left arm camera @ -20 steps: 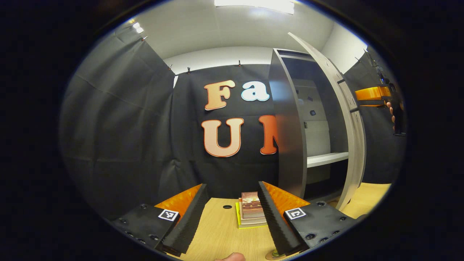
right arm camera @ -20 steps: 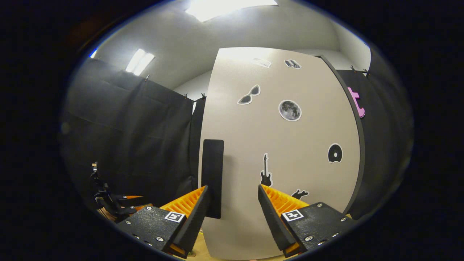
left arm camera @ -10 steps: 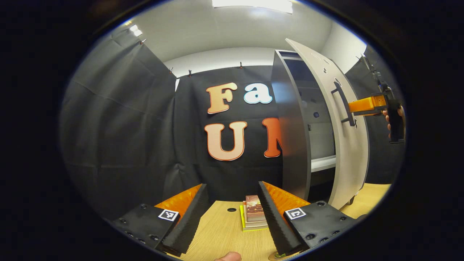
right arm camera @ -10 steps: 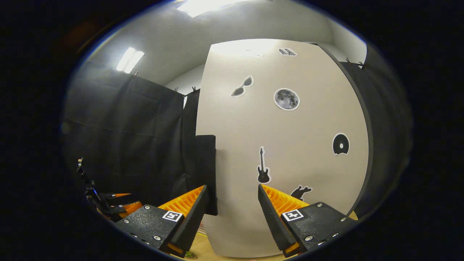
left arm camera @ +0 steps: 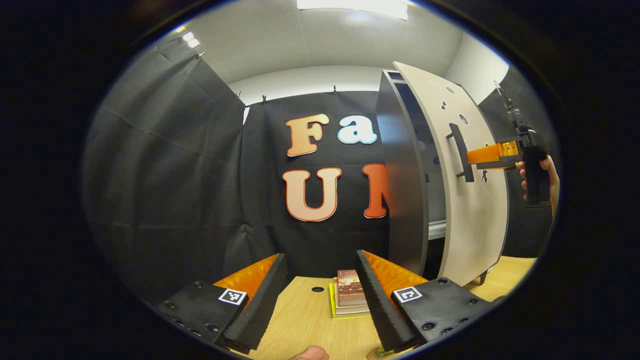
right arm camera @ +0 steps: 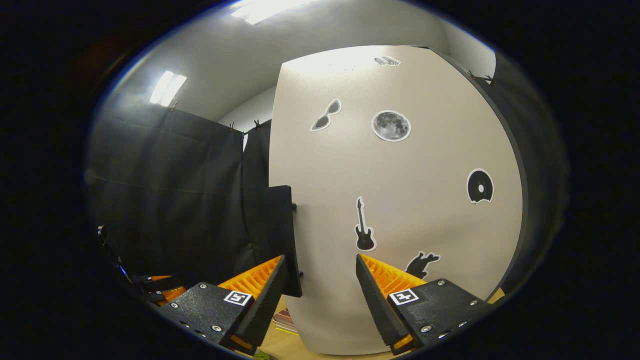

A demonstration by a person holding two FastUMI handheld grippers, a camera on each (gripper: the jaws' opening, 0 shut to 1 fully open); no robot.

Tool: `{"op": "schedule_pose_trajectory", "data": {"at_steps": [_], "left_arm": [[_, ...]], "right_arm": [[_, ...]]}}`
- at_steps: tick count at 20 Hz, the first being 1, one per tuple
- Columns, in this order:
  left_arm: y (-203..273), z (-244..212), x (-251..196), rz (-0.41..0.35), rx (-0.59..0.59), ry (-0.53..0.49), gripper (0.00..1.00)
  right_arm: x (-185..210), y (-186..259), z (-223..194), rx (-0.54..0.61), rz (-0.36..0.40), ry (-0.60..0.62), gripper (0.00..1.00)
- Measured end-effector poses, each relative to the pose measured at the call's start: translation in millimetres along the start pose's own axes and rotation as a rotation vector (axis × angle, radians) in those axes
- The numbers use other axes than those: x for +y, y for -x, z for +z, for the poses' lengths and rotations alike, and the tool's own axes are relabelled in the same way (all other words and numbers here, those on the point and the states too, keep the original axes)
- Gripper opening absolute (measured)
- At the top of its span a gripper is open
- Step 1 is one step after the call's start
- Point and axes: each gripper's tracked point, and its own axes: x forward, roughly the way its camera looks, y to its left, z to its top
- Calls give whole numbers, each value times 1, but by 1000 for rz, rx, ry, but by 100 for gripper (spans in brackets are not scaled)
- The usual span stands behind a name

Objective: Open the cabinet door with the right hand, grasp the bottle in the cabinet with the left hand and place it on the coaster, then close the cabinet door with the right hand.

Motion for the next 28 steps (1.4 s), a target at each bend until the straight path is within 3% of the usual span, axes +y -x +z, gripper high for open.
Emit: {"op": "schedule_pose_trajectory", "data": {"at_steps": [7,16,21,28], "left_arm": [[-2,19,-10,-16,-21,20,92],[-27,75,-45,-83,24,142,91],[-47,111,-45,-39,-15,92,91],[-53,180,-64,-57,-64,119,91]], "right_arm": [[0,-5,-2,19,-19,-48,84],[-18,9,2,43,-82,13,90],[-39,65,31,-6,-110,40,91],[-77,151,82,-68,-200,173,92]]}}
